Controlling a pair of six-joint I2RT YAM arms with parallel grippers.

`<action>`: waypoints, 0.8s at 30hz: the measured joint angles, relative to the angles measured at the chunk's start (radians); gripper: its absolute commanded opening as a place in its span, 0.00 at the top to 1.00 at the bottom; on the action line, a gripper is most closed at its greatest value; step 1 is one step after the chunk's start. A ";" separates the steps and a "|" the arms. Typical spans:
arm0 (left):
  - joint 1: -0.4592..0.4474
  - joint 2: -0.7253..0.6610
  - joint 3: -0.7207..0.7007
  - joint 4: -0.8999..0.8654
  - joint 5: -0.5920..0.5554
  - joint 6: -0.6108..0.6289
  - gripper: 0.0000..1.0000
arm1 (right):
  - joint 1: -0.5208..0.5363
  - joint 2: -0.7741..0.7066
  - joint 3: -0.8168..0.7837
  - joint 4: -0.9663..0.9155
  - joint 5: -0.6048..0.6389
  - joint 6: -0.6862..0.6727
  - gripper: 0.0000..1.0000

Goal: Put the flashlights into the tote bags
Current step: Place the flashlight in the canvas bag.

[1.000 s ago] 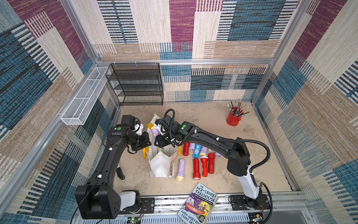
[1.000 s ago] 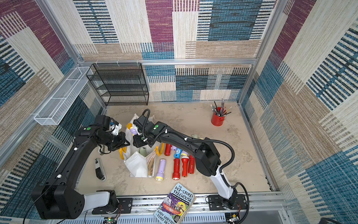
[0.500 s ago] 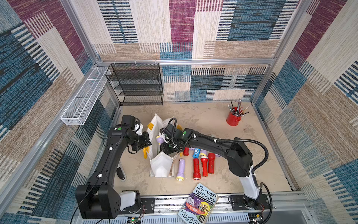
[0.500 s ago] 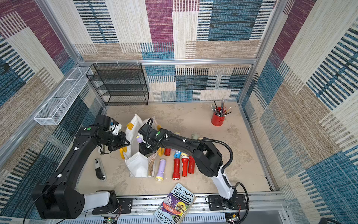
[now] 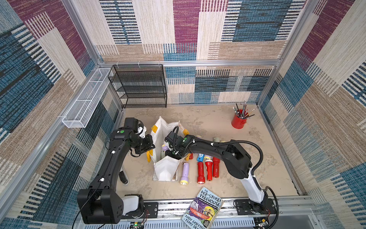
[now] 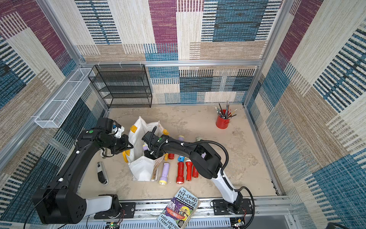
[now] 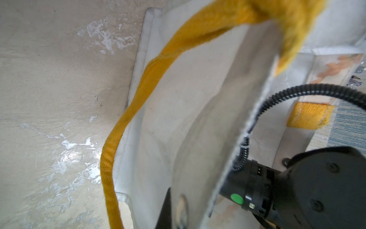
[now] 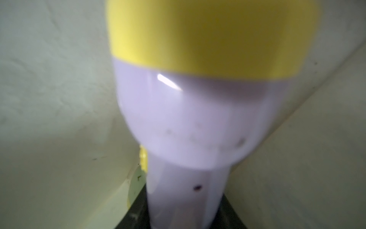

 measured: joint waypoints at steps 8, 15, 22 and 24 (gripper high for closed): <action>0.000 0.001 0.000 0.002 0.012 0.000 1.00 | -0.005 0.016 0.027 -0.004 -0.031 -0.010 0.45; 0.000 0.004 0.000 0.002 0.011 0.000 1.00 | -0.013 0.013 0.088 -0.022 -0.067 -0.050 0.37; 0.000 -0.005 0.003 0.002 -0.016 0.000 1.00 | -0.013 -0.084 0.116 -0.016 -0.077 -0.136 0.12; 0.000 -0.005 0.003 0.002 -0.016 0.000 1.00 | -0.013 -0.141 0.085 0.002 -0.067 -0.156 0.10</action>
